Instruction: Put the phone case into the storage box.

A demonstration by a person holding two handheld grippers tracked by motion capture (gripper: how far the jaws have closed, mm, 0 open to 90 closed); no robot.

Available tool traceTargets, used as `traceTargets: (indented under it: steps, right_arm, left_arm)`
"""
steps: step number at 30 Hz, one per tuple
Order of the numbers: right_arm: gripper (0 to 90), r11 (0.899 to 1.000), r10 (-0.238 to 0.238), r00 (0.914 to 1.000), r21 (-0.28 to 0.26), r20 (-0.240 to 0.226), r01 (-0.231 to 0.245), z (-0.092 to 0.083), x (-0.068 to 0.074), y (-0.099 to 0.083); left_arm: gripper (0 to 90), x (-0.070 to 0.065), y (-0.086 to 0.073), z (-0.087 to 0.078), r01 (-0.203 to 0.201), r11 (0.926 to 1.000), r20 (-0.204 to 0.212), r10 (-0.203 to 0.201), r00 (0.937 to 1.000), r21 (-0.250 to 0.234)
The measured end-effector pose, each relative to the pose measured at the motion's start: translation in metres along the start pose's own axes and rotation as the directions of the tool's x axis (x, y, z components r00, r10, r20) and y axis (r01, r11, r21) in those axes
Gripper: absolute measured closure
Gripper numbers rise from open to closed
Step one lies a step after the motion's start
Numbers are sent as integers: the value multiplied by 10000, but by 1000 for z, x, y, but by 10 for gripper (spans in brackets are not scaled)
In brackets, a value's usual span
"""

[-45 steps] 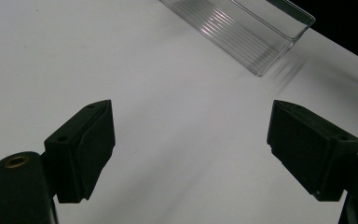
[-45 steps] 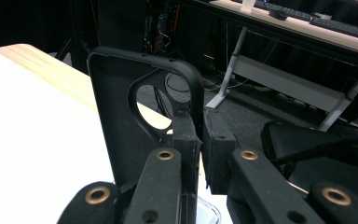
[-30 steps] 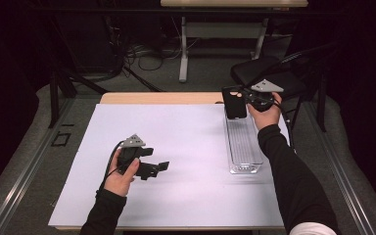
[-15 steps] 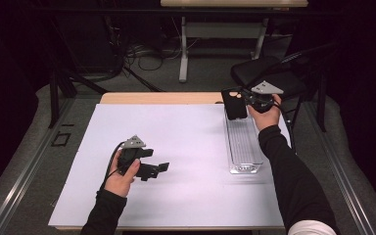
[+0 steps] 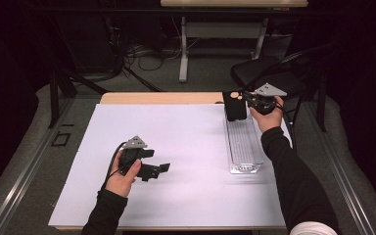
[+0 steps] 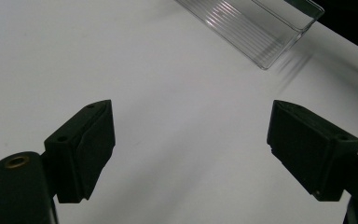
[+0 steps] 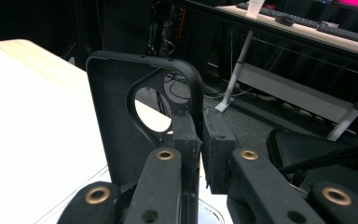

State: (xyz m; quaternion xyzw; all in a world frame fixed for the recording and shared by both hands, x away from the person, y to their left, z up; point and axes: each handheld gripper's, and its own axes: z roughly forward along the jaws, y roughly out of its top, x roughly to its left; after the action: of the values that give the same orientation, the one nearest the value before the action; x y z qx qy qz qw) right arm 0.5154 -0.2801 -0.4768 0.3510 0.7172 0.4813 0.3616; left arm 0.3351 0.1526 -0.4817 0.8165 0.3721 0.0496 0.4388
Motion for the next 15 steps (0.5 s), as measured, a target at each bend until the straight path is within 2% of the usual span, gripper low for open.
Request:
traceTargets:
  steps: [9, 15]
  right_arm:
    - [853, 9983, -317, 9995, 479, -67, 319, -5, -8, -1]
    - [852, 9942, -725, 9974, 798, 9, 722, -8, -11, -2]
  left_arm:
    - [158, -1, 0, 2, -14, 10000, 81, 13, 10000, 29]
    - [158, -1, 0, 3, -18, 10000, 65, 18, 10000, 61]
